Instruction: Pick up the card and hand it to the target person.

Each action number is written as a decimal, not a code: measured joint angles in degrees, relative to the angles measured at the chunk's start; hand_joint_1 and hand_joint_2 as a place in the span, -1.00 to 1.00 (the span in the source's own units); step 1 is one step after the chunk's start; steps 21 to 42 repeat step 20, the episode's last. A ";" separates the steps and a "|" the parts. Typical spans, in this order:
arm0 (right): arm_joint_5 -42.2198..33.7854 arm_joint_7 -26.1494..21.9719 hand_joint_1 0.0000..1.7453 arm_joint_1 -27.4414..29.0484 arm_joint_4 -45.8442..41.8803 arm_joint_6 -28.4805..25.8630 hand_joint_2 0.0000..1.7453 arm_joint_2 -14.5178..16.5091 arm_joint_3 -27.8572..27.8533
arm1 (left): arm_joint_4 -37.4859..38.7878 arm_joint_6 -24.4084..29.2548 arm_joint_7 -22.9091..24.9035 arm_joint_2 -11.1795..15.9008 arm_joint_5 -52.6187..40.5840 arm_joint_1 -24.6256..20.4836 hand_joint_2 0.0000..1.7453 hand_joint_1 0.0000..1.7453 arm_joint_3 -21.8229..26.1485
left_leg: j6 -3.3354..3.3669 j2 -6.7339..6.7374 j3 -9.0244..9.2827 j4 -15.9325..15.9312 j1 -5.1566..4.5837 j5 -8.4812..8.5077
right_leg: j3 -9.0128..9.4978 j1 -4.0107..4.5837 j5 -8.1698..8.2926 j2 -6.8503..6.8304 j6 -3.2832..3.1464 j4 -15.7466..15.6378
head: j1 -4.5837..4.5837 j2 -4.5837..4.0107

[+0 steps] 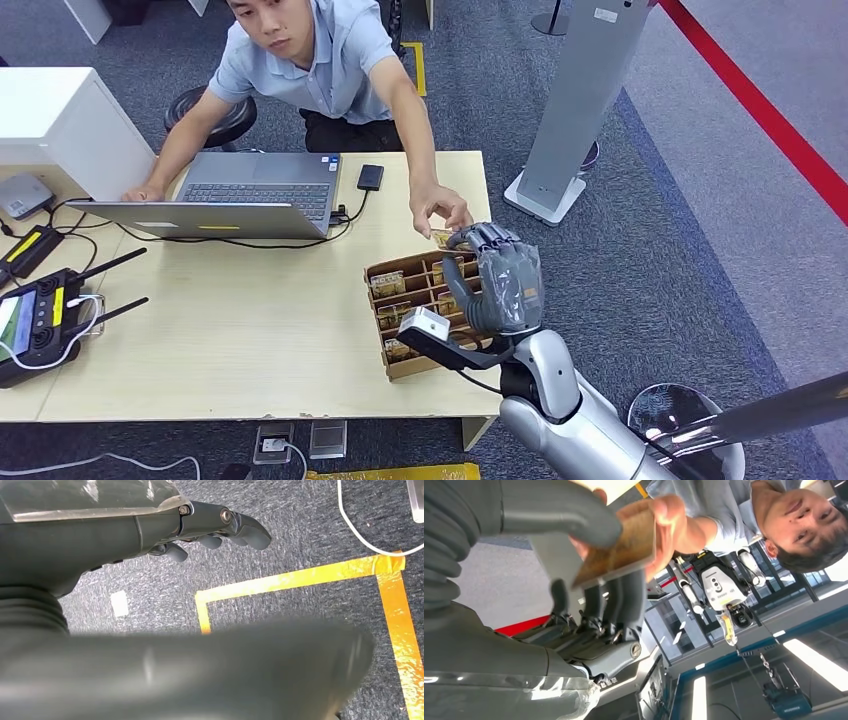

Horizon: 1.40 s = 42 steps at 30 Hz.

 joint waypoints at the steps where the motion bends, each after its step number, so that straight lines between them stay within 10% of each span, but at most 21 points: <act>1: 0.00 0.10 -1.00 -0.02 0.12 0.00 1.00 0.00 0.09 | 0.00 0.00 -0.03 0.00 -0.02 0.00 -1.00 -1.00 0.00 | 0.00 0.00 0.00 0.00 0.00 0.00 | 0.00 0.00 0.00 0.00 0.00 0.00 | 0.00 0.00; 9: -2.70 0.51 -1.00 -0.03 0.23 -0.77 1.00 -0.03 0.35 | 0.00 0.27 -0.11 0.00 0.45 0.33 -1.00 -1.00 0.00 | 0.00 0.00 0.01 0.00 0.00 0.00 | 0.00 0.00 0.00 0.00 0.00 0.00 | 0.02 0.00; 20: -36.85 -9.22 -1.00 2.91 -4.15 2.02 1.00 -0.47 -0.41 | 0.00 0.85 -0.01 0.01 1.94 1.15 -1.00 -1.00 0.02 | 0.00 0.01 0.02 0.00 0.00 0.00 | -0.04 0.00 0.00 0.01 0.00 -0.01 | -0.01 0.00; 42: -36.85 -9.22 -1.00 2.91 -4.15 2.02 1.00 -0.47 -0.41 | 0.00 0.85 -0.01 0.01 1.94 1.15 -1.00 -1.00 0.02 | 0.00 0.01 0.02 0.00 0.00 0.00 | -0.04 0.00 0.00 0.01 0.00 -0.01 | -0.01 0.00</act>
